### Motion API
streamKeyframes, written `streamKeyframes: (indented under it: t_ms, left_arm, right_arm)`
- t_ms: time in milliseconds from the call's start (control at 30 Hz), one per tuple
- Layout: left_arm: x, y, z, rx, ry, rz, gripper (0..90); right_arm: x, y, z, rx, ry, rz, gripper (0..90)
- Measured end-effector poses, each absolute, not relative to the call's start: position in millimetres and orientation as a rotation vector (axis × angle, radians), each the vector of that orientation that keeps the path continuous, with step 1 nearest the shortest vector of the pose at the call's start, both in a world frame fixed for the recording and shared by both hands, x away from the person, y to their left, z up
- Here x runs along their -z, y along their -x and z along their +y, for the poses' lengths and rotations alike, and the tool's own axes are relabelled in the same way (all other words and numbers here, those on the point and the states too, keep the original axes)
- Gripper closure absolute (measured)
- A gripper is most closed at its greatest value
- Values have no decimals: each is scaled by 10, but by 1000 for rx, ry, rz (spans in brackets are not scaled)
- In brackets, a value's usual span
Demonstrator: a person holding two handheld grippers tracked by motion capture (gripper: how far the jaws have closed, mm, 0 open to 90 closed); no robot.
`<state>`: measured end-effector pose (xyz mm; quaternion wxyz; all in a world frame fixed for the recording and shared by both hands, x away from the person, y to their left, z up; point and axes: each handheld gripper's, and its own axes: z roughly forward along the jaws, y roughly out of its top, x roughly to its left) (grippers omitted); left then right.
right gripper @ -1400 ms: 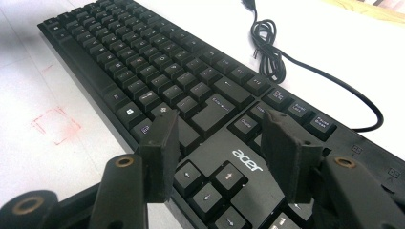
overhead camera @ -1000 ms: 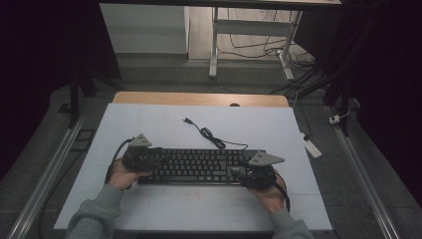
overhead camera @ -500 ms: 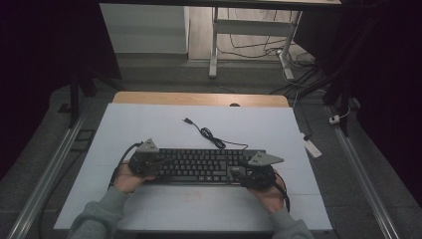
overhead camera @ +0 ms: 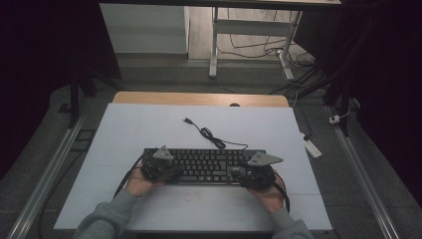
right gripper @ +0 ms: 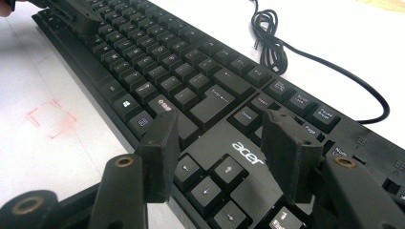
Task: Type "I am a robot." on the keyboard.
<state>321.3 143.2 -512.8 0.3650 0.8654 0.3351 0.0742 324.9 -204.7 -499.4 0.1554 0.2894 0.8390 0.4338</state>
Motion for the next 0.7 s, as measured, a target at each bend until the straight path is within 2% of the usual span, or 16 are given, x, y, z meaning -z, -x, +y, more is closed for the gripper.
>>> streamKeyframes:
  t_ms: [700]
  left_arm:
    - [5217,-3234,1396,-173,-2248,871,891]
  right_arm:
    - [5005,-3256,-2050,-1227,-830,2408,474]
